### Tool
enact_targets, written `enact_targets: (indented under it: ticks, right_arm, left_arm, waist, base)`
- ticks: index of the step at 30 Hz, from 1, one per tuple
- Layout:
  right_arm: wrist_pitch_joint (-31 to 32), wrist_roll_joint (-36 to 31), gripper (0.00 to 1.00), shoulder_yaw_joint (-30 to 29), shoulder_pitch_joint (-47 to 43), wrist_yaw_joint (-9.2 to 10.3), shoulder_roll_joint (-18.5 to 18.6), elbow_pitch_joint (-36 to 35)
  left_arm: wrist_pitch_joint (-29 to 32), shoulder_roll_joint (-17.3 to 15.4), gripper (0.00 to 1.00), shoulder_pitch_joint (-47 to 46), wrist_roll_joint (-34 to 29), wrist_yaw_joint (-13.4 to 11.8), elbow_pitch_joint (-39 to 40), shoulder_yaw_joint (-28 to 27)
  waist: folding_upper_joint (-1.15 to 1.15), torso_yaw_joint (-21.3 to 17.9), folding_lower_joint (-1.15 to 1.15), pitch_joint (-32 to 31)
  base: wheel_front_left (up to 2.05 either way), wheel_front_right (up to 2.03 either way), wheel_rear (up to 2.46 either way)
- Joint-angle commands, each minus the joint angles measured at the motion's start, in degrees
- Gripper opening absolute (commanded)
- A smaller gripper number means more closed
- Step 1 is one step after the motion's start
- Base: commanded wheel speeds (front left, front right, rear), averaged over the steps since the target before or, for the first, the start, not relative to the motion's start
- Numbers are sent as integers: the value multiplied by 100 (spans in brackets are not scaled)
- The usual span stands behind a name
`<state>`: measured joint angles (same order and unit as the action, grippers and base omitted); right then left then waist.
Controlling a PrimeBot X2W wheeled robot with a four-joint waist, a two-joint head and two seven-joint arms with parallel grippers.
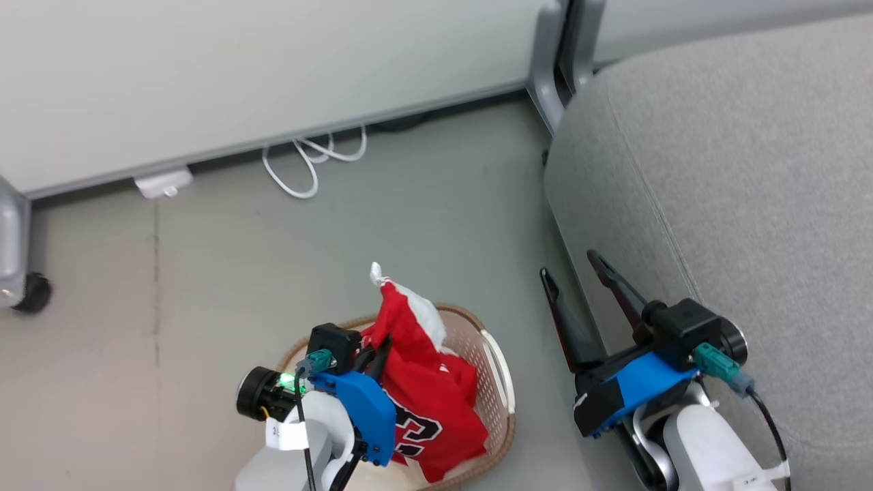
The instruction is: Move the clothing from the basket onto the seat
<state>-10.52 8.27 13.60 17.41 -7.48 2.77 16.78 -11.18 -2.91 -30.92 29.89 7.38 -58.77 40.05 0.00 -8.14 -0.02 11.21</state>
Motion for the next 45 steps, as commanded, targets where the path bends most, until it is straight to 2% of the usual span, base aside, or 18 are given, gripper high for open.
enact_targets:
  ticks: [1,11,25,31,45]
  right_arm:
    - [50,8,100,-5,-193,-3,20,-33]
    - [215,127,100,8,-596,-3,21,-74]
    - [278,246,100,18,-759,-3,21,-87]
    - [315,273,100,90,-741,-3,21,-90]
    - [574,384,100,469,-420,-3,21,202]
  left_arm:
    - [-49,3,0,-62,108,12,119,130]
    - [-96,2,0,-470,724,14,697,786]
    - [-164,4,0,-1361,1283,-23,1247,1395]
    - [-200,2,0,-1471,1513,-136,1271,1621]
    - [-287,1,0,-1593,1862,-189,1176,2005]
  waist:
    - [0,346,2,-526]
    - [0,605,2,-1092]
    - [0,731,2,-1282]
    - [0,683,2,-1309]
    - [0,666,2,-1233]
  base:
    - [0,0,0]
    - [0,0,0]
    - [0,0,0]
    - [0,0,0]
    - [0,0,0]
